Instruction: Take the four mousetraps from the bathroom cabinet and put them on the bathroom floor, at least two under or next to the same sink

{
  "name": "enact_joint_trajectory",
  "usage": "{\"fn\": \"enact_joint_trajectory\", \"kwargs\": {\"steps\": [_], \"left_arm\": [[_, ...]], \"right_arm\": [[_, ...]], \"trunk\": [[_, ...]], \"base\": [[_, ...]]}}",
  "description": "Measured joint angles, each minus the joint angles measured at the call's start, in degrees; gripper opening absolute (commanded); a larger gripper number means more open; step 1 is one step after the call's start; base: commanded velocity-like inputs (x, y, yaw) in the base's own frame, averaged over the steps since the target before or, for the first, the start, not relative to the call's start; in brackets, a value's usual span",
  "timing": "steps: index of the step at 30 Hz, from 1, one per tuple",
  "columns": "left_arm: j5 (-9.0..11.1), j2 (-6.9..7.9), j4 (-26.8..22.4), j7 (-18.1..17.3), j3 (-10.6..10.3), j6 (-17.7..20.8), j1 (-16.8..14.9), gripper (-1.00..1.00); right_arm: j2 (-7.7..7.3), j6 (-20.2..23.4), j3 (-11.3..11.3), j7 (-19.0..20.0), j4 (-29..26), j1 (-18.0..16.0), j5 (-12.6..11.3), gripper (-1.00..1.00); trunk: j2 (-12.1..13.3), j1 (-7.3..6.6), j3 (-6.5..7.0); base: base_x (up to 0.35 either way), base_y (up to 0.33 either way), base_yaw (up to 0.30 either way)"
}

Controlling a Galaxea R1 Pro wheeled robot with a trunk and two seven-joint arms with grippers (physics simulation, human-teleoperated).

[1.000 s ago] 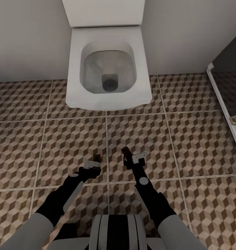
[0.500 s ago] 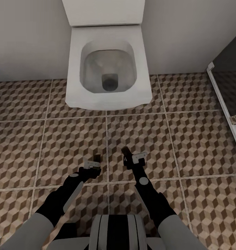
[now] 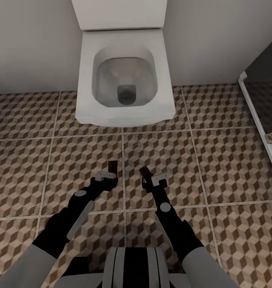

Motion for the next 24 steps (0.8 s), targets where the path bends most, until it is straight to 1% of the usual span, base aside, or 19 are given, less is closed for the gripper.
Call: {"fn": "enact_joint_trajectory", "kwargs": {"steps": [5,8,12,17,24], "left_arm": [[-0.8,0.52,0.9,-0.1,-0.1,0.0,0.0,-1.00],[-1.0,0.71,3.0,-0.1,-0.1,-0.1,0.0,-1.00],[-1.1,0.75,4.9,-0.2,-0.1,0.0,0.0,-1.00],[-1.1,0.75,5.6,0.0,-0.1,0.1,0.0,-1.00],[-1.1,0.75,5.8,0.1,-0.1,0.3,0.0,-1.00]], "right_arm": [[0.00,-0.1,0.0,0.2,-0.1,0.0,0.0,-1.00],[0.00,-0.2,0.0,0.3,-0.1,0.0,-0.1,-1.00],[0.00,-2.4,0.0,0.3,-0.1,0.0,-0.1,-1.00],[0.00,-5.0,0.0,-0.1,-0.4,0.0,0.0,-1.00],[0.00,-5.5,-0.1,-0.2,-3.0,0.0,-0.1,-1.00]], "trunk": [[0.0,0.00,0.00],[0.0,0.00,0.00],[0.0,0.00,0.00],[0.0,0.00,0.00],[0.0,0.00,0.00]], "base": [[0.000,0.000,0.000],[0.000,0.000,0.000],[0.000,0.000,0.000],[0.000,0.000,0.000],[0.000,0.000,0.000]]}}
